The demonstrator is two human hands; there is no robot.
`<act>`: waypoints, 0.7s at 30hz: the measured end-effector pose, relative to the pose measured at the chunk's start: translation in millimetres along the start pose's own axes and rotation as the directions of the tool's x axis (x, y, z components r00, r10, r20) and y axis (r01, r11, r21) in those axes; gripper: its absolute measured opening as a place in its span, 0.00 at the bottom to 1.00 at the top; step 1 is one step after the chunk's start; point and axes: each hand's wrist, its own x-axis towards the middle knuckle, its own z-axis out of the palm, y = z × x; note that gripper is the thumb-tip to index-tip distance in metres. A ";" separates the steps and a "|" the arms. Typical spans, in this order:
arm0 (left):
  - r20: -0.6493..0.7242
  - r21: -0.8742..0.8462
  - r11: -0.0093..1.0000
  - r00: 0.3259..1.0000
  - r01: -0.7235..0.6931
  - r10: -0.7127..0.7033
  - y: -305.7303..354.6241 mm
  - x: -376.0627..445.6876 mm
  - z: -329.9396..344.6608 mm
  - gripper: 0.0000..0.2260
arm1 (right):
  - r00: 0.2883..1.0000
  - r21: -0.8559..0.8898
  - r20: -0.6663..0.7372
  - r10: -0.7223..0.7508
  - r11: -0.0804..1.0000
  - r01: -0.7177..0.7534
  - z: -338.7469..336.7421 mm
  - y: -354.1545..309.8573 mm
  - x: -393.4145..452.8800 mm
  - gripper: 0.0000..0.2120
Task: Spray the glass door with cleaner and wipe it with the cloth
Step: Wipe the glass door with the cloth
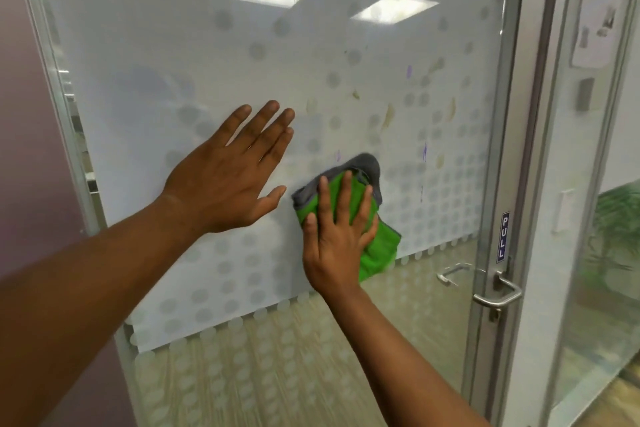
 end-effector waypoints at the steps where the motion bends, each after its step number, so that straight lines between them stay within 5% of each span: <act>1: 0.000 -0.006 1.000 1.000 0.006 -0.006 -0.1 0.1 0.1 0.38 | 0.999 -0.014 0.004 -0.054 0.998 0.054 -5.1 -4.3 10.6 0.27; 4: -0.020 -0.036 0.999 0.999 0.025 -0.025 0.4 -0.8 -0.4 0.38 | 0.994 -0.031 -0.019 -0.106 0.994 0.105 -20.5 -10.7 53.2 0.26; 10: 0.012 -0.031 0.997 0.997 0.078 -0.077 0.4 -2.7 -1.6 0.39 | 0.994 0.019 -0.077 0.079 0.997 -0.078 -18.5 1.5 61.8 0.26; 18: 0.016 -0.051 0.996 0.997 0.079 -0.078 -0.3 -0.7 -4.2 0.41 | 0.966 -0.107 0.021 -0.257 0.960 0.258 -31.0 -20.5 72.5 0.26; 21: 0.004 -0.071 0.992 0.994 0.106 -0.106 -2.2 1.3 -7.4 0.41 | 0.975 -0.085 -0.011 -0.222 0.972 0.220 -44.0 -26.5 111.0 0.26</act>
